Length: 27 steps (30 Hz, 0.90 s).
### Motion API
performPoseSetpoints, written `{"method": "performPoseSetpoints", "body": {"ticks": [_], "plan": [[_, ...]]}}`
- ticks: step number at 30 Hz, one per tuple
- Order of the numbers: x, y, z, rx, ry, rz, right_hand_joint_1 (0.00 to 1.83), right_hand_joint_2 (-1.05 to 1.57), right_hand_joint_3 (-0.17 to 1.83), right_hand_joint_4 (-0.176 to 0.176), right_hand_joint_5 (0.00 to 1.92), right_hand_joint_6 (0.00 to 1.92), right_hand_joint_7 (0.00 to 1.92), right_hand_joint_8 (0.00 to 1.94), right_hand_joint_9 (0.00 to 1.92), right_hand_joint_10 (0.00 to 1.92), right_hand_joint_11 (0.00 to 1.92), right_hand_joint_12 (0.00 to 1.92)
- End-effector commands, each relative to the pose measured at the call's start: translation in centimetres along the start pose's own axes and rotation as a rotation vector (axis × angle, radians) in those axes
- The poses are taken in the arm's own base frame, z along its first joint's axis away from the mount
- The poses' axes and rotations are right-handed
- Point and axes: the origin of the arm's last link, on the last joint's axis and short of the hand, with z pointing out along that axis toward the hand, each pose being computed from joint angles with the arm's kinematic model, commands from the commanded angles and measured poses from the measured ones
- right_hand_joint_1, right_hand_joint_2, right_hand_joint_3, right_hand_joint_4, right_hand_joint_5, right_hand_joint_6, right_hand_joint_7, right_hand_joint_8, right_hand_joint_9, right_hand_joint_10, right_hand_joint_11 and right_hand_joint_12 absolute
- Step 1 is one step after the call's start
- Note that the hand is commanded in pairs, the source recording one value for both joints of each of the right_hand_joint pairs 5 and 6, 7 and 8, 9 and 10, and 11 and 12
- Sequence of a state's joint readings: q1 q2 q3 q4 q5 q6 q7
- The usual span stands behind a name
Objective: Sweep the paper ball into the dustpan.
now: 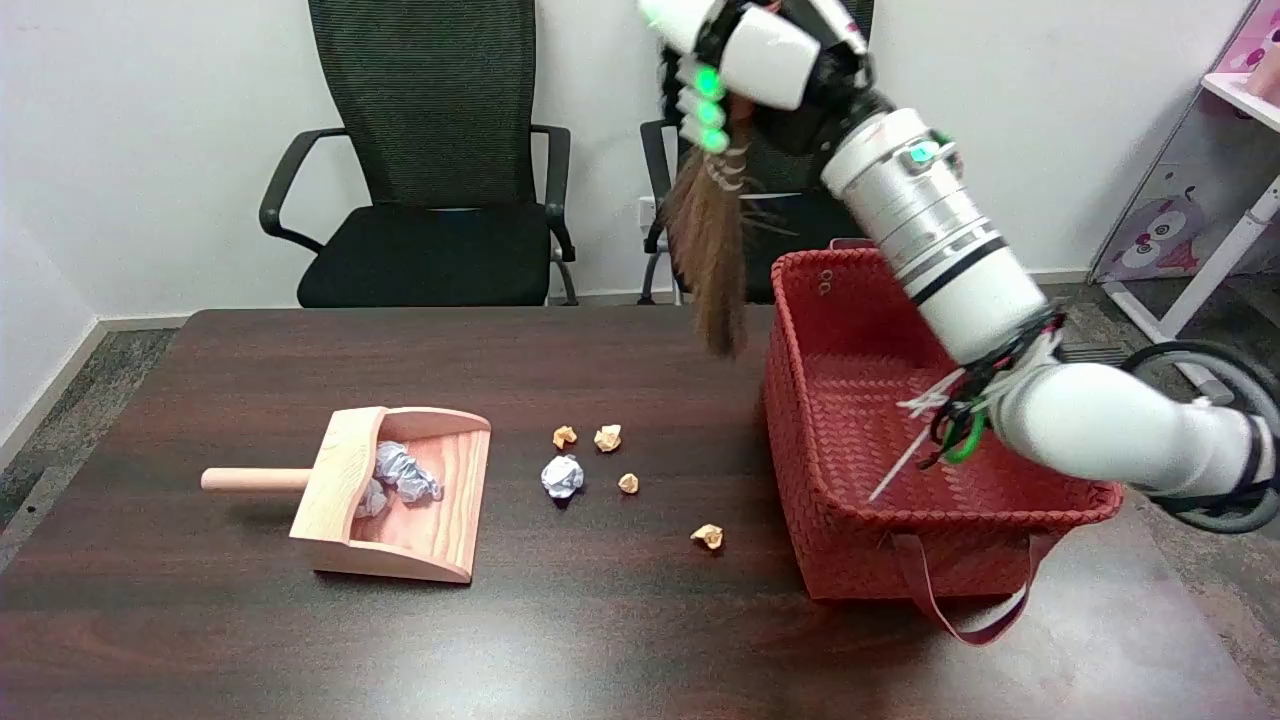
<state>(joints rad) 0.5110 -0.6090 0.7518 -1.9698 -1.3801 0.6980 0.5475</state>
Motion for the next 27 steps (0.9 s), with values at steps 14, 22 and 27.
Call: {"method": "performPoseSetpoints", "body": {"ticks": [14,22,27], "plan": [[-9.6,9.9,-6.0,-0.378,0.042,-0.219,0.98,1.57,1.36,0.176,1.92,1.92,1.92,1.92,1.92,1.92,1.92,1.92],[-10.8,10.4,-8.8,-0.455,0.08,-0.237,0.98,1.57,1.37,0.176,1.92,1.92,1.92,1.92,1.92,1.92,1.92,1.92],[-11.2,10.3,-10.3,-0.497,0.104,-0.273,0.98,1.57,1.38,0.176,1.92,1.92,1.92,1.92,1.92,1.92,1.92,1.92]]}}
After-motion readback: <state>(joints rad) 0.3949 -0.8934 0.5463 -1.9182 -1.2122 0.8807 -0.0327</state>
